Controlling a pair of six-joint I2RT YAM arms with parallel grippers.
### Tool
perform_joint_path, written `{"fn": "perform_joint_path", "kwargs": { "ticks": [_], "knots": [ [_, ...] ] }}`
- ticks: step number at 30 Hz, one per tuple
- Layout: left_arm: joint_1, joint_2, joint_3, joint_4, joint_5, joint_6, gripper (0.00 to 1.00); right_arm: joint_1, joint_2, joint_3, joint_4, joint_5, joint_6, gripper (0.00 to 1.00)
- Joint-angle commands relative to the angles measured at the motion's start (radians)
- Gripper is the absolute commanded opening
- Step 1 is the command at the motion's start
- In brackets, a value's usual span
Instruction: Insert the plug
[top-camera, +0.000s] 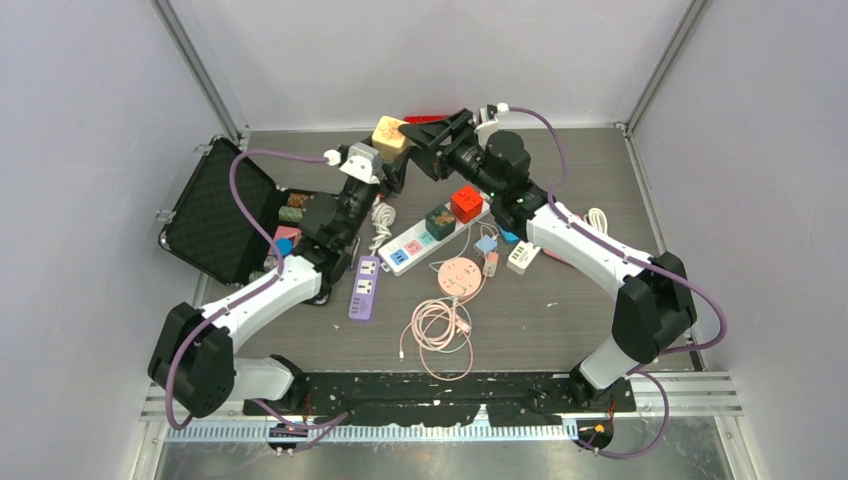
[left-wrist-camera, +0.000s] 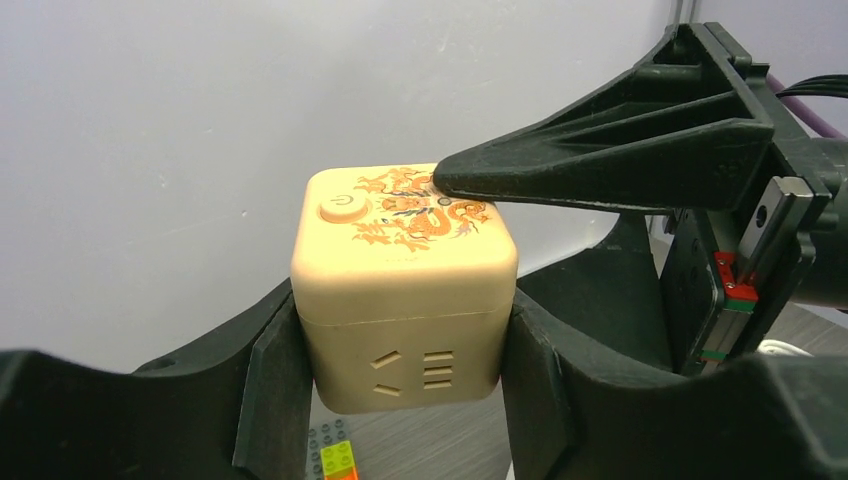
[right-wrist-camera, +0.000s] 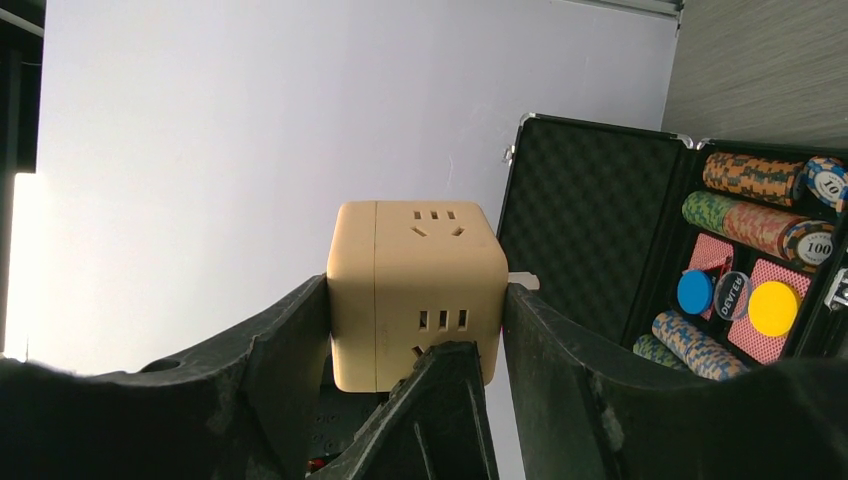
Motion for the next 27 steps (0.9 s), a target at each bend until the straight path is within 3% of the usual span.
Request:
{"fn": "perform_joint_path", "kwargs": {
  "ticks": [1,2,3,4,6,12,16,19,24,27],
  "knots": [
    [-0.001,-0.004,0.035,0.033,-0.046,0.057,0.22,0.01,-0.022,0.058,-0.027,-0.015,-0.017,0.53],
    [-0.002,-0.007,0.032,0.027,-0.048,0.066,0.16,0.01,-0.024,0.057,-0.044,-0.015,-0.037,0.61],
    [-0.003,-0.01,0.033,0.013,-0.05,0.077,0.04,0.009,-0.029,0.056,-0.09,-0.011,-0.048,0.75],
    [-0.002,-0.014,0.034,-0.013,-0.06,0.082,0.0,0.011,-0.03,0.056,-0.139,-0.007,-0.067,0.84],
    [-0.002,-0.026,0.022,-0.028,-0.062,0.103,0.0,0.009,-0.035,0.053,-0.195,-0.001,-0.094,0.9],
    [0.007,-0.079,-0.06,-0.093,0.052,0.191,0.0,0.003,-0.083,0.036,-0.262,0.027,-0.202,0.98],
    [0.037,-0.15,-0.111,-0.241,0.284,0.239,0.0,-0.016,-0.131,0.039,-0.296,0.027,-0.347,0.99],
    [0.045,-0.21,-0.135,-0.35,0.401,0.299,0.0,-0.028,-0.13,0.087,-0.354,-0.038,-0.548,0.99],
    [0.05,-0.256,-0.116,-0.549,0.546,0.388,0.0,-0.022,-0.069,0.247,-0.633,-0.177,-0.81,0.98],
    [0.052,-0.253,-0.088,-0.622,0.582,0.415,0.0,0.012,-0.058,0.306,-0.8,-0.158,-0.994,0.98]
  ]
}}
